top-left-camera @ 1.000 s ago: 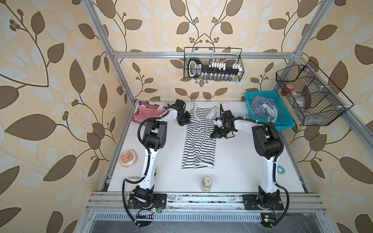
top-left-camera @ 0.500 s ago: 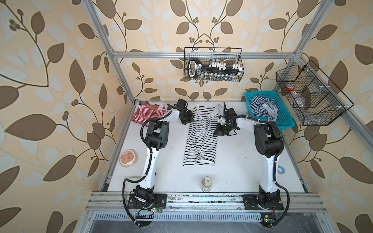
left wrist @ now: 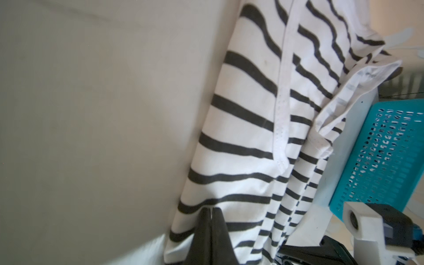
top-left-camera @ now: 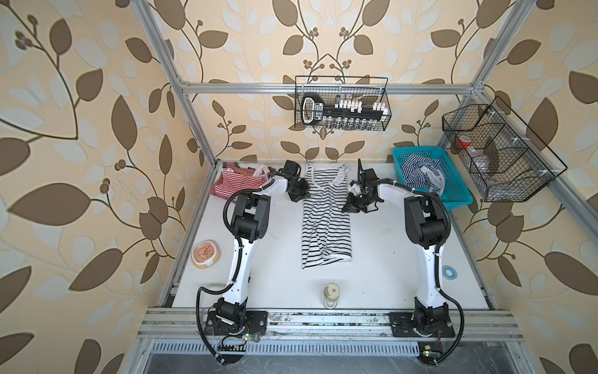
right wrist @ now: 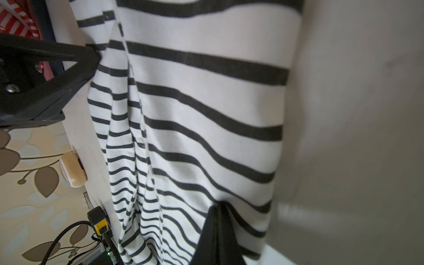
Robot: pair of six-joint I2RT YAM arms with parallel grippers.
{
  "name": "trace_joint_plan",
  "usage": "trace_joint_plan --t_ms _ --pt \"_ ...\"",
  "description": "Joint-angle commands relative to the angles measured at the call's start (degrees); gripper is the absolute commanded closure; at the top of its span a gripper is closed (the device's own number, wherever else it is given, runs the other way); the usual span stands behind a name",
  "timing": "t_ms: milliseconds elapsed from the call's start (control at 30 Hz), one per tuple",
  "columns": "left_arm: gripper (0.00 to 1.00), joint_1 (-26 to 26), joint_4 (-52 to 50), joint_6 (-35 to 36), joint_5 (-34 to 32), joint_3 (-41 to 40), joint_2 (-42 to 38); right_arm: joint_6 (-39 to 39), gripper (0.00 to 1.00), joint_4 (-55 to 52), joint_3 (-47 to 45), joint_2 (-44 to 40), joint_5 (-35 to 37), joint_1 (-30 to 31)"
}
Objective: Fold and stack tank tops
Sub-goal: Rotate the tank top at the center of the table, then fold the tank top at the top-center of the table.
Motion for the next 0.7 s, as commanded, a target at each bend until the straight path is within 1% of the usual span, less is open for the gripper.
trace_joint_plan --t_ms 0,133,200,300,367,433,500,600,667 --pt "0.93 -0.4 -4.8 1.2 -4.3 -0.4 -7.9 -1.5 0.94 0.7 -3.9 -6.0 1.4 -0.3" --pt "0.80 -0.5 -9.2 4.8 -8.6 1.5 -14.7 -1.8 0.88 1.9 -9.6 -15.9 1.0 0.1" --pt "0.77 -0.5 -12.6 7.2 -10.4 1.9 -18.3 -2.3 0.86 1.2 -12.6 -20.5 1.4 0.4" --pt "0.73 -0.5 -17.9 10.3 -12.9 -1.4 -24.7 -2.7 0.83 0.4 -18.9 -27.3 2.1 1.0" --pt "0.70 -0.5 -20.6 11.6 -13.3 -6.1 -29.2 -2.9 0.81 -0.2 -24.3 -31.2 2.7 1.6" --pt "0.68 -0.5 -22.2 11.9 -12.1 -13.1 -34.3 -3.1 0.80 -0.7 -29.7 -34.8 3.9 2.3" --pt "0.66 -0.8 -21.7 11.4 -9.8 -21.6 -39.0 -3.1 0.78 -0.7 -34.6 -37.8 4.6 2.8" --pt "0.58 -2.2 -19.9 11.6 -7.9 -33.1 -45.5 -2.6 0.76 0.5 -40.6 -41.6 4.2 4.0" --pt "0.54 -3.0 -19.2 11.6 -6.9 -38.6 -48.4 -1.8 0.72 2.1 -44.2 -43.7 4.3 5.0"
